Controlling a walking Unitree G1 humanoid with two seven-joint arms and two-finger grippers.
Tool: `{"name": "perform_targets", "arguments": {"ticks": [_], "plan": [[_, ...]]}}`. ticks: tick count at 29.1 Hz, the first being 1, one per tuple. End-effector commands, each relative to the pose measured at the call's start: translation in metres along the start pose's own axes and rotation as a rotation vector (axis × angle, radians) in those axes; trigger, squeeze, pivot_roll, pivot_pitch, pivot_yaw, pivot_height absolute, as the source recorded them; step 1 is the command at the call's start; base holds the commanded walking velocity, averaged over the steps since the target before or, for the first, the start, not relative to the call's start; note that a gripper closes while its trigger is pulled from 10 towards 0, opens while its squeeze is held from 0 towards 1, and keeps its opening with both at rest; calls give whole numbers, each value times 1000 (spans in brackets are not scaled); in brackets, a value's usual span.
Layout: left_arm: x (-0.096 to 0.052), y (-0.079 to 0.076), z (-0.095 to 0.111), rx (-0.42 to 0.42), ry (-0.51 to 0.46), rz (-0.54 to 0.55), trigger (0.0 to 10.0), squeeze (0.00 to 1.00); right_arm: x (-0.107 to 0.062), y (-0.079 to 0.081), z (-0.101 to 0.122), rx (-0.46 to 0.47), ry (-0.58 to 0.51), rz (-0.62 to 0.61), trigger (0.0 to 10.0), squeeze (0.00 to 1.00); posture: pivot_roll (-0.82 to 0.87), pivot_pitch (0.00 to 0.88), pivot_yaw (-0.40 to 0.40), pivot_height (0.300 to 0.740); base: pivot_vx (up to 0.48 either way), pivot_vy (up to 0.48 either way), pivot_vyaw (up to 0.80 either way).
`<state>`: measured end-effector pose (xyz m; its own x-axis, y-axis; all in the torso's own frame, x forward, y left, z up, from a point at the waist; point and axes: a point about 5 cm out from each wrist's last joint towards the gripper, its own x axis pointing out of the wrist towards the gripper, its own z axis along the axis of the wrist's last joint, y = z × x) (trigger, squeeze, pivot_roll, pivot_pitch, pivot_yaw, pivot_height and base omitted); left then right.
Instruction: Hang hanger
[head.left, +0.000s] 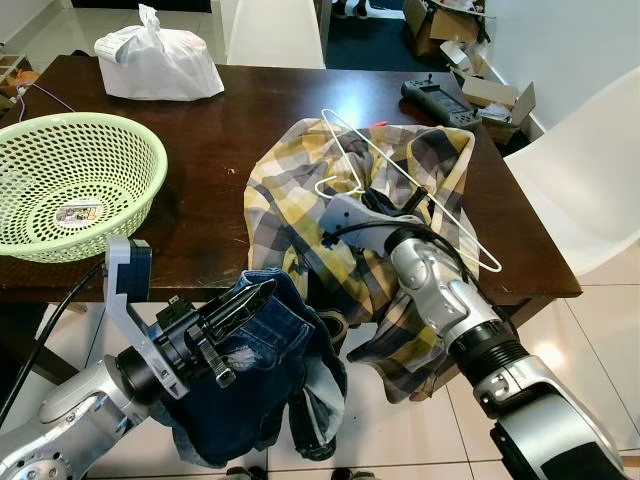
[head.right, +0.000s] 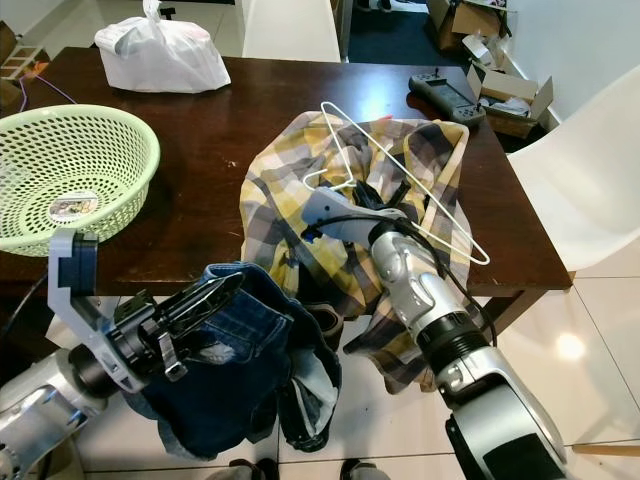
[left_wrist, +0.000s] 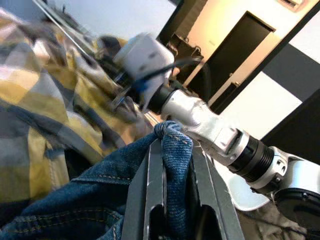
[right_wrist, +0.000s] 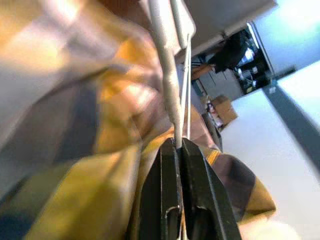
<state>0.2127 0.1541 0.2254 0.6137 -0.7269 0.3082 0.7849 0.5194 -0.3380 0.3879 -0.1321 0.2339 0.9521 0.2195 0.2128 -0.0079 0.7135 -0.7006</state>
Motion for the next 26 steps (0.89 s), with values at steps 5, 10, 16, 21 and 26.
{"name": "perform_targets", "arguments": {"ticks": [5, 10, 16, 21, 26], "plan": [[10, -1, 20, 71, -76, -49, 10000, 0, 1, -72, 13, 293, -106, -153, 0, 0, 49, 151, -52, 740, 0, 0, 0], [15, 0, 16, 89, -35, -69, 10000, 0, -12, -107, -6, 599, -134, -77, 0, 0, 44, 131, -48, 740, 0, 0, 0], [21, 1, 8, 71, -25, -60, 10000, 0, -27, -96, 1, 810, -248, 49, 0, 0, 41, 118, -43, 740, 0, 0, 0], [34, -4, -3, 31, -21, -98, 10000, 0, -34, -79, 8, 904, -309, 112, 0, 0, 37, 100, -32, 740, 0, 0, 0], [43, -7, -6, 12, -22, -128, 10000, 0, -35, -50, 10, 815, -239, 272, 0, 0, 36, 99, -29, 740, 0, 0, 0]]}}
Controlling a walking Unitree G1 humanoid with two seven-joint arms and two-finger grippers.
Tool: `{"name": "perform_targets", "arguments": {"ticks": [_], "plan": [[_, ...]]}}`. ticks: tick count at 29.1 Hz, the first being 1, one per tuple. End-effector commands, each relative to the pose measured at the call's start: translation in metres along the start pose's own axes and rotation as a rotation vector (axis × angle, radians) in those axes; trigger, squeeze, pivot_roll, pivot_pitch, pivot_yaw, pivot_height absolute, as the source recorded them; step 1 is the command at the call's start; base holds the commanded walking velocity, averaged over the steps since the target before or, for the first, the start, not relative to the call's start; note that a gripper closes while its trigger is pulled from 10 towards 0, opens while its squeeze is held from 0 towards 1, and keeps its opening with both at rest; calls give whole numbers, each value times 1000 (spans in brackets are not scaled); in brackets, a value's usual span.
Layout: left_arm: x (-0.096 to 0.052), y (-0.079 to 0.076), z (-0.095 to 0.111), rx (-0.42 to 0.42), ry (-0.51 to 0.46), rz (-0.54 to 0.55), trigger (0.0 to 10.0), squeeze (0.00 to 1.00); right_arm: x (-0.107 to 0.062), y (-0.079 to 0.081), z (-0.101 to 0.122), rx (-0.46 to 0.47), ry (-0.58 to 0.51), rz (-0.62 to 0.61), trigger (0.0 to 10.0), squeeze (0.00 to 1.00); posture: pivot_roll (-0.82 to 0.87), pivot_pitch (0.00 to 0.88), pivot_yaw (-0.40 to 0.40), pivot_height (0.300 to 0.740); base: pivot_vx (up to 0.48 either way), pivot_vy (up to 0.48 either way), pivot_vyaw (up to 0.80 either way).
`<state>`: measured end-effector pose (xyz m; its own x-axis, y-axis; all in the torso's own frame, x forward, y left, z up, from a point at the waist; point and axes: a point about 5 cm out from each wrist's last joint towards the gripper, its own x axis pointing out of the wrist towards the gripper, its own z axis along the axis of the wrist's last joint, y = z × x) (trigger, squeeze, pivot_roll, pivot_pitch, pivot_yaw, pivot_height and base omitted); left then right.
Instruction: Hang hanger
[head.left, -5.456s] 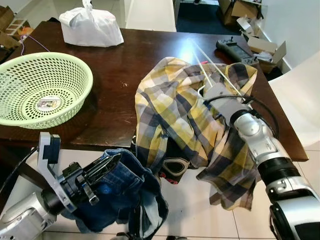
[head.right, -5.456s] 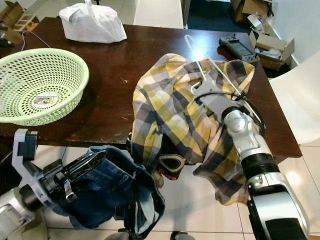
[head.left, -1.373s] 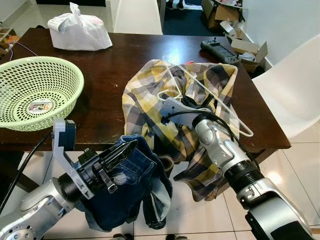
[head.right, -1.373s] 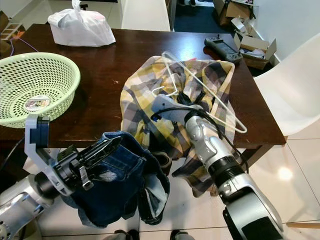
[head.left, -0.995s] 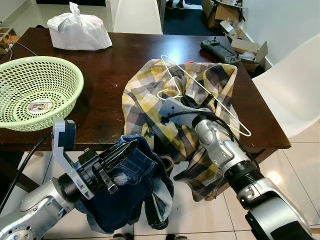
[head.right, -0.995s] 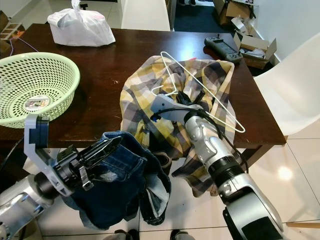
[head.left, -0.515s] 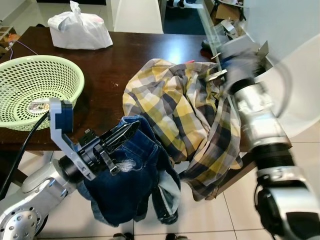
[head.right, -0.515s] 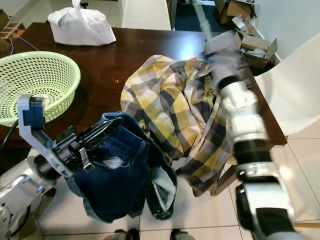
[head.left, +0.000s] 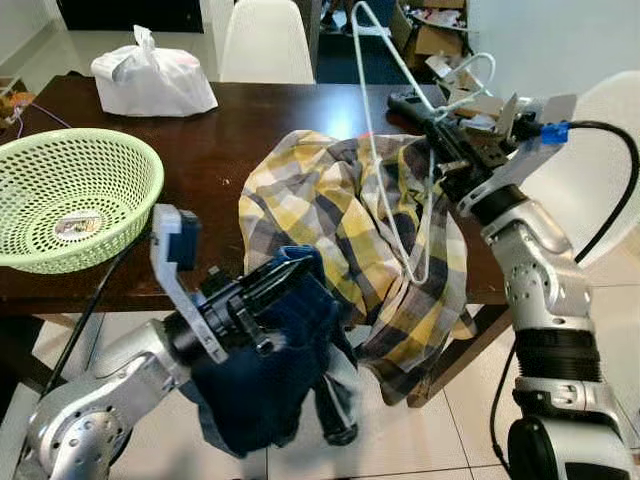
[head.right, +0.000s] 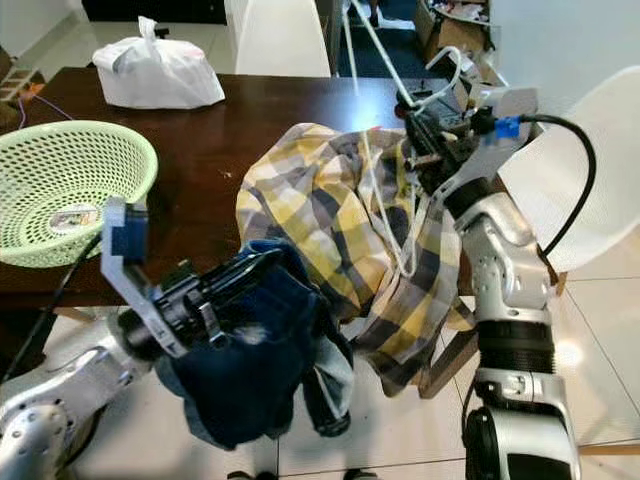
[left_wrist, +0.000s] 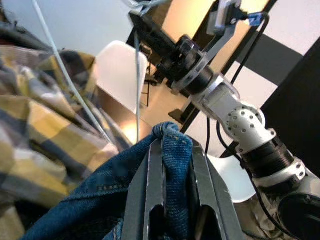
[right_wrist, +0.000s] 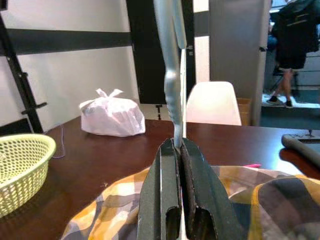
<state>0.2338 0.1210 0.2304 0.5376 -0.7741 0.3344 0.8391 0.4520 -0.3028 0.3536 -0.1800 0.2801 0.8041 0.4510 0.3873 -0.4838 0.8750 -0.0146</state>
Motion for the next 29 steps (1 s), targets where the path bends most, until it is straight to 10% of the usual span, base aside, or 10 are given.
{"name": "perform_targets", "arguments": {"ticks": [1, 13, 28, 29], "plan": [[6, -5, 1, 5, -27, -39, 10000, 0, -2, 16, -23, -81, 160, 104, 0, 0, 36, 99, -29, 740, 0, 0, 0], [7, -8, -2, -5, -33, -44, 10000, 0, 2, 53, -66, -341, 415, 176, 0, 0, 33, 118, -30, 740, 0, 0, 0], [7, -12, -5, -16, -46, -37, 10000, 0, 21, 36, -70, -523, 436, -73, 0, 0, 38, 132, -52, 740, 0, 0, 0], [6, -12, -5, -18, -49, -34, 10000, 0, 24, 31, -67, -531, 424, -113, 6627, 0, 40, 135, -56, 740, 0, 0, 0]]}}
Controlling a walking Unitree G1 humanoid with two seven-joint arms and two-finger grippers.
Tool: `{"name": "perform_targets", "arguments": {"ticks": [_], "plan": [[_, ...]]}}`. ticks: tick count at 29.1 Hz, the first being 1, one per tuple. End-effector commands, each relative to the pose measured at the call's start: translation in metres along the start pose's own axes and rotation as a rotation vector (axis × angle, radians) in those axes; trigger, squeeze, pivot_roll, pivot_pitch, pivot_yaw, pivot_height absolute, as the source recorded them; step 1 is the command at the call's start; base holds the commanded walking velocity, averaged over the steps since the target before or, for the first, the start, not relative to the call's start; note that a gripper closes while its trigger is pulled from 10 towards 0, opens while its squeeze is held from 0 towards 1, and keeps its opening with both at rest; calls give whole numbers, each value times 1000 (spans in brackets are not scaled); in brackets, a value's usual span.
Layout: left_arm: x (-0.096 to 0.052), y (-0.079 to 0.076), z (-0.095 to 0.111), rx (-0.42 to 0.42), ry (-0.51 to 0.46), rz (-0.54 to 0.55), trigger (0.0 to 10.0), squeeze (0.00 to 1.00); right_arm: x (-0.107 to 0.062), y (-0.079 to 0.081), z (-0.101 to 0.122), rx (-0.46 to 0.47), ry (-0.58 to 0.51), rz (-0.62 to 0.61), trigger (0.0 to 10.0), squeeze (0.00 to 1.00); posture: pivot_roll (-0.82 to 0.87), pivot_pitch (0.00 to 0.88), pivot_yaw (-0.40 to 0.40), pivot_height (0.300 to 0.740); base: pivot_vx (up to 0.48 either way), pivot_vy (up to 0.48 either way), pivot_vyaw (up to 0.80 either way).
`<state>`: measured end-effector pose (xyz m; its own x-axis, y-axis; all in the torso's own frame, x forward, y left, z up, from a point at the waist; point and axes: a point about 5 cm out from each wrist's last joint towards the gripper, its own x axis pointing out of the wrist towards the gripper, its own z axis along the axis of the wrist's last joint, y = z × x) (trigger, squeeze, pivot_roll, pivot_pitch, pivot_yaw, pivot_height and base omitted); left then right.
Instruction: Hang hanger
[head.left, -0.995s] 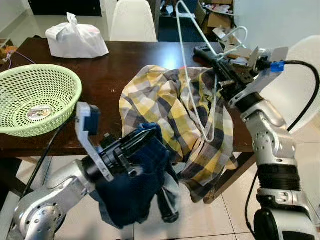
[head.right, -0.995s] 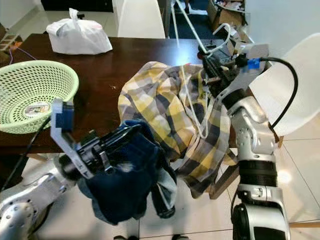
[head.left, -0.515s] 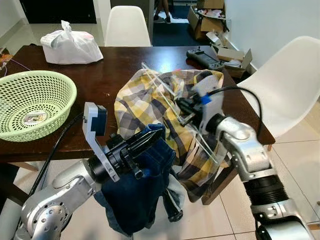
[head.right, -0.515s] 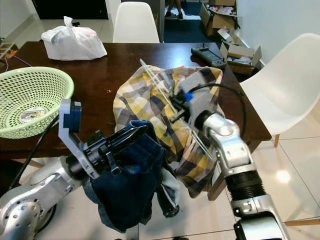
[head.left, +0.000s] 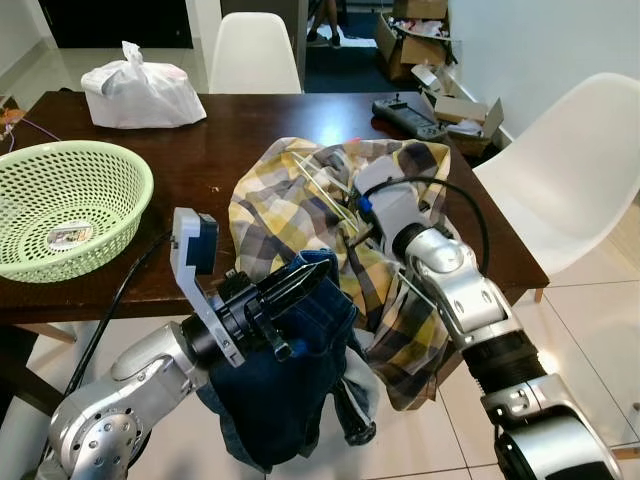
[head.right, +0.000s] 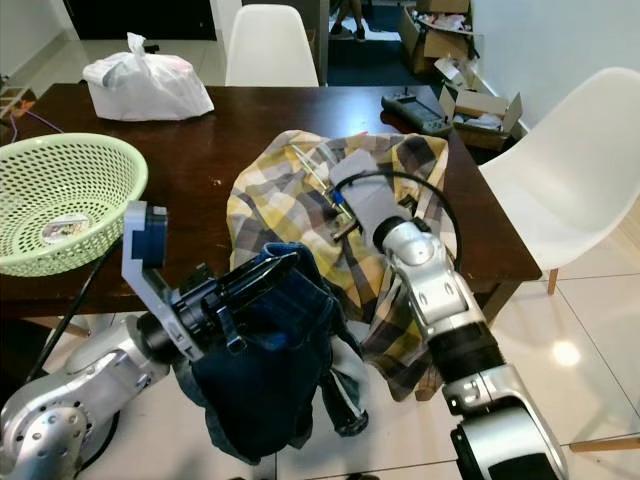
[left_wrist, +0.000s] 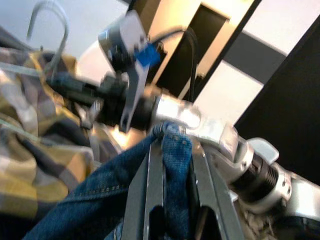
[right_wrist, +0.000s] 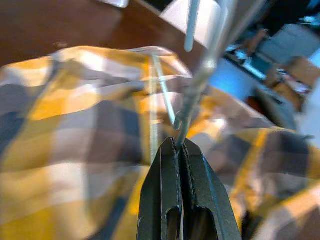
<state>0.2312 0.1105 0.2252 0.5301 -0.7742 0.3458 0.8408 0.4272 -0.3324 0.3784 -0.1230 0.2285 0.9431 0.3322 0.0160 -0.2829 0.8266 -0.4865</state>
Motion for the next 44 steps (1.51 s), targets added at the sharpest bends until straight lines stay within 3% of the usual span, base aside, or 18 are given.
{"name": "perform_targets", "arguments": {"ticks": [1, 2, 7, 14, 15, 16, 18, 19, 20, 21, 22, 25, 26, 27, 28, 39, 42, 44], "plan": [[1, -7, 4, 20, -39, -25, 10000, 0, 1, -6, -5, -2, 19, -44, 6627, 0, 40, 135, -56, 740, 0, 0, 0], [1, -8, 4, 19, -42, -24, 10000, 0, 4, -11, -4, -10, 22, -66, 10000, 0, 40, 138, -62, 740, 0, 0, 0], [-1, -9, 4, 18, -48, -17, 10000, 0, 10, -12, -5, 8, 43, -36, 10000, 0, 44, 145, -73, 740, 0, 0, 0], [-3, -11, 4, 17, -55, -6, 10000, 0, 10, 2, -17, 57, 105, 78, 10000, 0, 47, 153, -81, 740, 0, 0, 0], [-4, -11, 4, 16, -56, -6, 10000, 0, 10, 3, -18, 63, 109, 83, 10000, 125, 47, 153, -80, 740, 0, 0, 0], [-4, -11, 4, 16, -56, -6, 10000, 0, 10, 3, -18, 63, 109, 83, 10000, 125, 47, 153, -80, 740, 0, 0, 0], [-4, -11, 4, 16, -56, -7, 10000, 0, 11, 4, -20, 72, 116, 84, 10000, 855, 46, 153, -77, 740, 0, 0, 0], [-4, -11, 4, 17, -56, -7, 10000, 0, 13, 3, -20, 69, 117, 79, 10000, 855, 46, 153, -77, 740, 0, 0, 0], [-4, -11, 4, 17, -57, -8, 10000, 0, 13, 2, -21, 63, 120, 72, 10000, 588, 45, 152, -76, 740, 0, 0, 0], [-3, -11, 4, 17, -57, -8, 10000, 0, 14, 0, -21, 55, 125, 66, 10000, 231, 45, 151, -76, 740, 0, 0, 0], [-3, -11, 4, 18, -57, -8, 10000, 0, 14, 0, -21, 52, 128, 68, 10000, 0, 45, 151, -76, 740, 0, 0, 0], [-3, -11, 4, 18, -58, -8, 10000, 0, 14, -1, -21, 57, 127, 74, 10000, 0, 44, 150, -75, 740, 0, 0, 0], [-3, -11, 4, 18, -58, -8, 10000, 0, 14, -2, -21, 57, 128, 77, 3725, 0, 44, 150, -75, 740, 0, 0, 0], [-3, -11, 4, 18, -58, -8, 10000, 0, 14, -2, -21, 57, 128, 77, 3725, 0, 44, 150, -75, 740, 0, 0, 0], [-3, -11, 4, 18, -58, -9, 10000, 0, 14, -2, -21, 58, 128, 76, 0, 0, 44, 150, -75, 740, 0, 0, 0], [-3, -11, 5, 19, -57, -14, 10000, 0, 15, -3, -19, 80, 112, 66, 0, 0, 44, 145, -71, 740, 0, 0, 0], [-3, -11, 5, 21, -57, -15, 10000, 0, 16, -1, -16, 106, 84, 77, 0, 0, 44, 143, -71, 740, 0, 0, 0], [-3, -10, 7, 32, -57, -12, 10000, 0, 15, -4, -12, 176, 38, 64, 0, 0, 46, 141, -70, 740, 0, 0, 0]]}}
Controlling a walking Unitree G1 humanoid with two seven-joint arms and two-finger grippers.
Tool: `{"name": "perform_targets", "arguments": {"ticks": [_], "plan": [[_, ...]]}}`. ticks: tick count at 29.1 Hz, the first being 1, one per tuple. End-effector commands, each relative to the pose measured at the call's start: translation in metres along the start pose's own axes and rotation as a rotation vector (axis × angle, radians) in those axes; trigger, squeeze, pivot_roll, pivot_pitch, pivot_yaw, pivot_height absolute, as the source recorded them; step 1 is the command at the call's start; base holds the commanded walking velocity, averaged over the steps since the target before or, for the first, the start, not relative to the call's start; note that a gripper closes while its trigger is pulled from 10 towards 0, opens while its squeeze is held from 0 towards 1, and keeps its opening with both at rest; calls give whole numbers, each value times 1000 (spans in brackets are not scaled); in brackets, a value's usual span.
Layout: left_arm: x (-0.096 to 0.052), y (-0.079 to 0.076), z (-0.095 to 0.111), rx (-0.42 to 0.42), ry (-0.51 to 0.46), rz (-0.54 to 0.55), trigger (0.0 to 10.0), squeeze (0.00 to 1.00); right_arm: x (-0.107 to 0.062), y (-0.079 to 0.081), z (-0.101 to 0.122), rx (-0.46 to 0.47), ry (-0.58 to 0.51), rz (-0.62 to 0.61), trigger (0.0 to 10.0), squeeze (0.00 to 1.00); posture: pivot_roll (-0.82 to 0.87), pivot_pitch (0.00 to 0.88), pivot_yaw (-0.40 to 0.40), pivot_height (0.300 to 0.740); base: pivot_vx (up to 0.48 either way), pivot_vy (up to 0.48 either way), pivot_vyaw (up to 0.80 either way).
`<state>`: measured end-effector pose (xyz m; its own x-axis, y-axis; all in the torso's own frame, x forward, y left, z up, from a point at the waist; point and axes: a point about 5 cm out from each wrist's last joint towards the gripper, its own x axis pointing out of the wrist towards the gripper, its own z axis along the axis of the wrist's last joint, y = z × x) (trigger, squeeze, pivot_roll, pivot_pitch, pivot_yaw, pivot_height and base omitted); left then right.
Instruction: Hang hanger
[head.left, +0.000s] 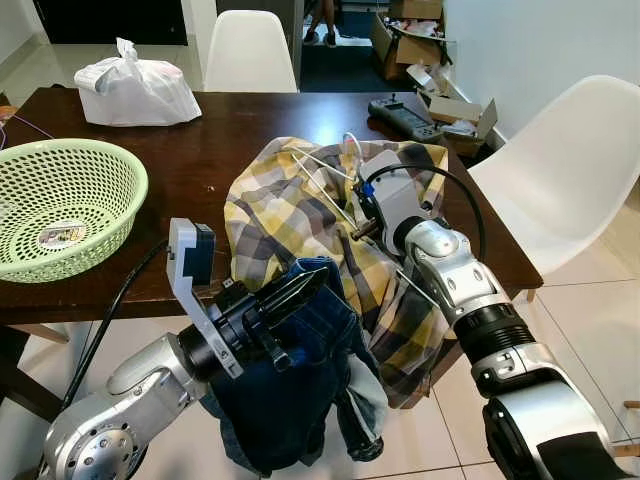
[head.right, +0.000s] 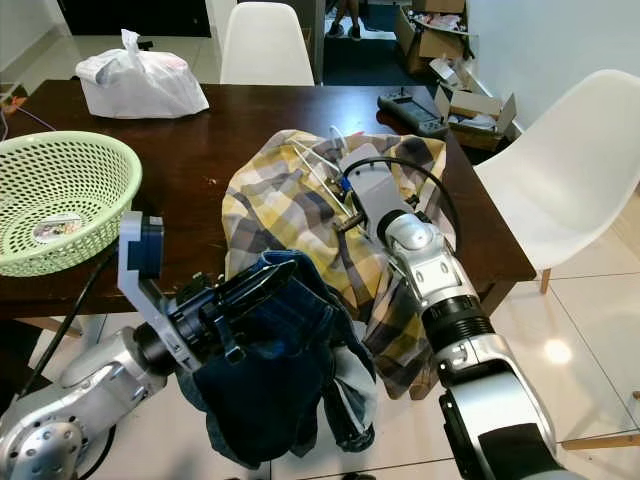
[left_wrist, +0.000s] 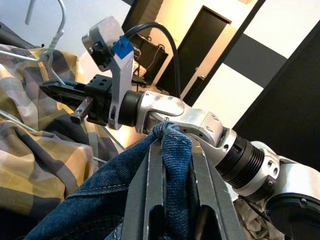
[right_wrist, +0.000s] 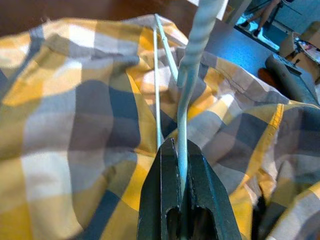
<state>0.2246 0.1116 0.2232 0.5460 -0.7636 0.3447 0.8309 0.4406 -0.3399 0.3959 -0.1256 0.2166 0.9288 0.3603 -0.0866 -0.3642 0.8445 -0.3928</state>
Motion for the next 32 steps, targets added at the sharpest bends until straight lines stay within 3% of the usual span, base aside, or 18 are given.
{"name": "perform_targets", "arguments": {"ticks": [1, 3, 4, 5, 6, 7, 14, 18, 19, 29, 32], "plan": [[2, -6, 9, 33, -52, -30, 10000, 0, -1, -3, 3, 73, -43, -4, 0, 0, 46, 141, -70, 740, 0, 0, 0], [2, -4, 15, 53, -57, -23, 10000, 0, -5, -11, 11, 226, -141, -20, 0, 0, 54, 132, -65, 740, 0, 0, 0], [2, -3, 17, 60, -59, -20, 10000, 0, -9, -15, 17, 316, -206, -1, 667, 0, 55, 129, -62, 740, 0, 0, 0], [2, -3, 17, 60, -59, -20, 10000, 0, -9, -15, 17, 316, -206, -1, 667, 0, 55, 129, -62, 740, 0, 0, 0], [2, -2, 19, 63, -60, -19, 10000, 0, -13, -18, 22, 385, -259, 17, 667, 0, 55, 128, -60, 740, 0, 0, 0], [2, 0, 17, 69, -46, -9, 10000, 0, -18, -21, 26, 454, -313, 28, 10000, 0, 51, 124, -54, 740, 0, 0, 0], [8, 19, -4, 161, 30, 132, 10000, 0, -36, -27, 31, 566, -436, 51, 10000, 0, 41, 110, -45, 740, 0, 0, 0], [9, 31, -10, 161, 22, 215, 10000, 0, -41, -26, 27, 597, -455, 37, 10000, 0, 37, 92, -34, 740, 0, 0, 0], [8, 40, -16, 156, 31, 269, 10000, 0, -44, -20, 22, 627, -464, 33, 10000, 0, 39, 76, -28, 740, 0, 0, 0], [10, 42, -25, 140, 47, 271, 10000, 0, -47, 1, 7, 636, -423, 49, 10000, 0, 48, 43, -25, 740, 0, -201, 0], [11, 41, -35, 128, 64, 260, 10000, 0, -50, 10, -10, 627, -362, 45, 10000, 0, 57, 8, -29, 740, 0, -355, 0]]}}
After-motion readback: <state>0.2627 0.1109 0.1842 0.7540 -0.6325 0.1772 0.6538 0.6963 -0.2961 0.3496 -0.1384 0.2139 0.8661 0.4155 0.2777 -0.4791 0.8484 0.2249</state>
